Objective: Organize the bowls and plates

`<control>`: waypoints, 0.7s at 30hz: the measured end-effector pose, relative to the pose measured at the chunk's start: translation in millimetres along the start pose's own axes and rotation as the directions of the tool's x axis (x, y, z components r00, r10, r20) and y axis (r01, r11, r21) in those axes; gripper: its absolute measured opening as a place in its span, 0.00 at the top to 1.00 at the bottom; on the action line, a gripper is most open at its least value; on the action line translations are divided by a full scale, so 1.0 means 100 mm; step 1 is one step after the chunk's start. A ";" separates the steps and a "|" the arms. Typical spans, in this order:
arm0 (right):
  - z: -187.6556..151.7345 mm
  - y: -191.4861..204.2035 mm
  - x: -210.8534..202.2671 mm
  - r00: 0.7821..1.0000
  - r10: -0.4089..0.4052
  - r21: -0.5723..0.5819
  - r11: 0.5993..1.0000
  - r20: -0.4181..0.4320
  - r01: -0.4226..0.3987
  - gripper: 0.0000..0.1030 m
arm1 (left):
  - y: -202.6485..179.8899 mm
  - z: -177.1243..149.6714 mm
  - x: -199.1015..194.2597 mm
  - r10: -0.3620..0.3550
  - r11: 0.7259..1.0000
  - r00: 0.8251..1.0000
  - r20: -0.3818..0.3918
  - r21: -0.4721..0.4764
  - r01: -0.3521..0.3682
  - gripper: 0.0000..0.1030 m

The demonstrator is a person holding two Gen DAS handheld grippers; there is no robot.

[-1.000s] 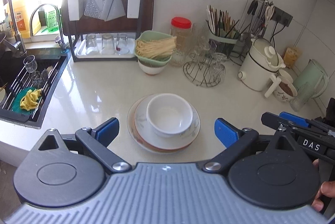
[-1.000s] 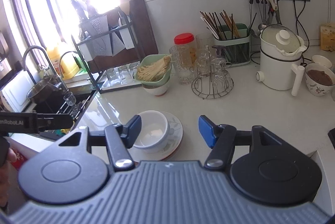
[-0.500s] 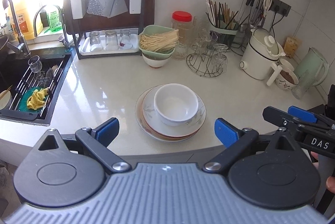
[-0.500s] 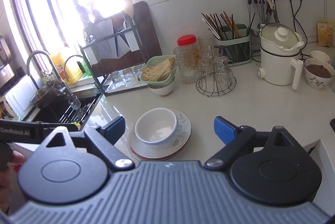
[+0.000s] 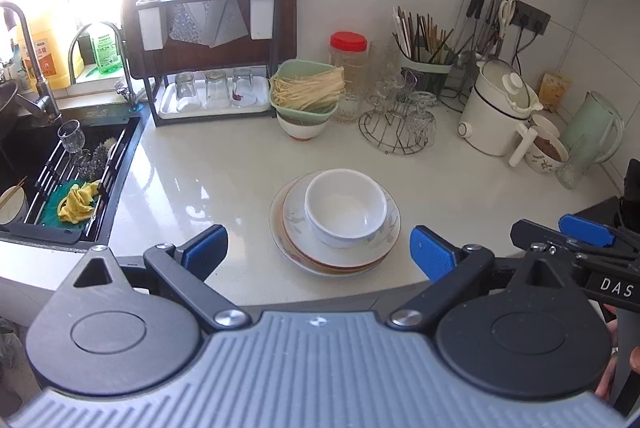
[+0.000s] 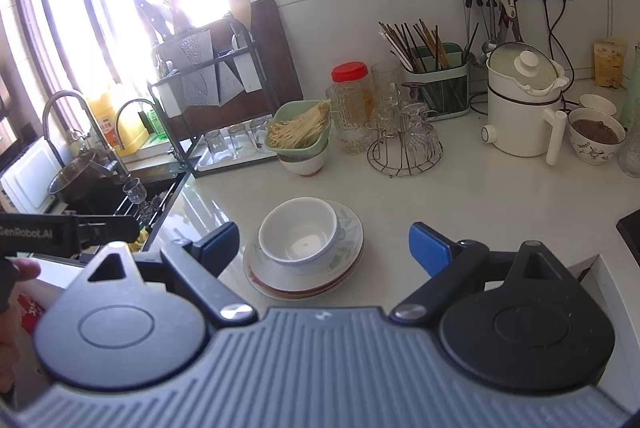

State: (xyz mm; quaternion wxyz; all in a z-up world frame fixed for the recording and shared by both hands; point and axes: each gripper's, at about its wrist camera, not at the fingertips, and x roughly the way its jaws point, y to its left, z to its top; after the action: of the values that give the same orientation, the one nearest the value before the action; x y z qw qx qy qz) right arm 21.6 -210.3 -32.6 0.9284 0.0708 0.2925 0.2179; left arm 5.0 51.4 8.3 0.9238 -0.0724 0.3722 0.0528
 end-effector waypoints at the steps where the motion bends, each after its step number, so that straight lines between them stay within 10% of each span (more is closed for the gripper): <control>1: -0.01 0.01 -0.01 1.000 -0.003 0.001 1.000 0.000 0.003 0.10 | 0.01 -0.01 0.00 0.000 1.000 1.000 -0.002 -0.001 0.000 0.04; 21: -0.06 0.05 0.02 0.999 -0.034 0.011 0.999 -0.028 0.035 0.10 | 0.08 -0.07 0.05 -0.023 1.000 0.999 -0.026 -0.010 0.023 0.04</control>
State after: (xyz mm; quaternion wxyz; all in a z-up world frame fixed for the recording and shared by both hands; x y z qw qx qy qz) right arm 17.6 -205.1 -37.2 0.9275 0.0682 0.3078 0.2011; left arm 2.2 58.2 -0.8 0.9191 -0.0817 0.3830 0.0429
